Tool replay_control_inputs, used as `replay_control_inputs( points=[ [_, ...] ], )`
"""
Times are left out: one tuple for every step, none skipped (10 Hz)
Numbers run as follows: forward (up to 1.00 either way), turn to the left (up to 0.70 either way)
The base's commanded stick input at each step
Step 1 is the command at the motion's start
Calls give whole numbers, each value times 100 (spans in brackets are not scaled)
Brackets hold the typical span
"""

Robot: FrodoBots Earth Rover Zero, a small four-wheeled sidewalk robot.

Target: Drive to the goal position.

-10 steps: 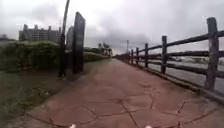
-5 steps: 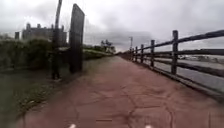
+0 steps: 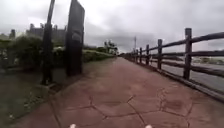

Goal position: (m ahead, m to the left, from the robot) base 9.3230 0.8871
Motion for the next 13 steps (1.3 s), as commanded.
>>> replay_control_inputs(
  points=[
    [93,0],
    [93,0],
    [93,0],
    [93,0],
    [93,0],
    [93,0],
    [93,0],
    [93,0],
    [93,-8],
    [93,-29],
    [93,-37],
    [93,-37],
    [93,-36]
  ],
)
